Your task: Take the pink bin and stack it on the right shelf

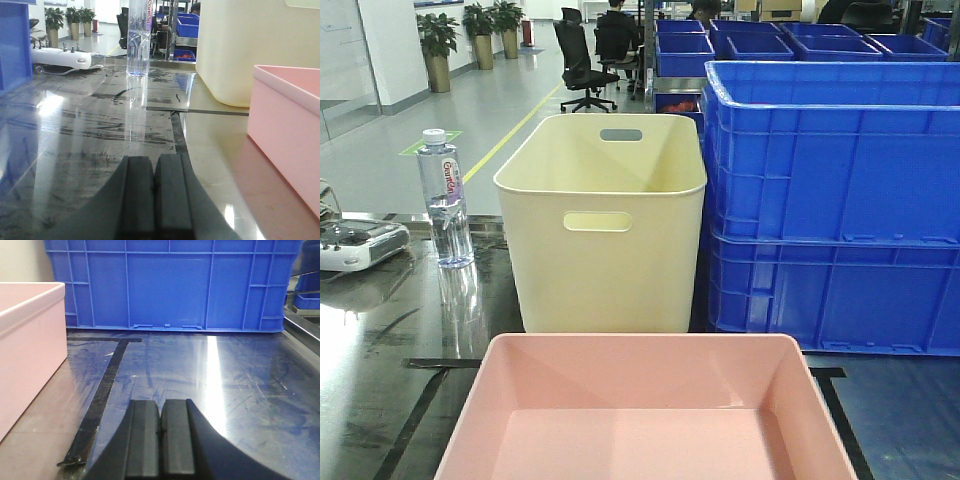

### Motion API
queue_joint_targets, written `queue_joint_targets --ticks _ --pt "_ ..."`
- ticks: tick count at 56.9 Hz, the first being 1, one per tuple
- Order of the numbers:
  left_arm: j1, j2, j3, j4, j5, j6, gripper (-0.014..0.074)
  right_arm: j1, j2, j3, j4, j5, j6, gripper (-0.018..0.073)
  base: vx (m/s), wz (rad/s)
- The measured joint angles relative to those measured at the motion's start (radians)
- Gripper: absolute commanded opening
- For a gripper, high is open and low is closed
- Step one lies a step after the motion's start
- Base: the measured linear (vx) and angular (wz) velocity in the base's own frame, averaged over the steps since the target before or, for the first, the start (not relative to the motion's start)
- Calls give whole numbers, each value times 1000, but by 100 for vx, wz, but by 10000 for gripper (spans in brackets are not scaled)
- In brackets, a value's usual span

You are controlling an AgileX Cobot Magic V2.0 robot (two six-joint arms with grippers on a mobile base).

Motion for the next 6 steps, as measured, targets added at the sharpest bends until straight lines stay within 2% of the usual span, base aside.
queue_joint_targets --ticks 6 --pt "0 0 0 0 0 0 -8 0 0 0 0 0 0 -11 0 0"
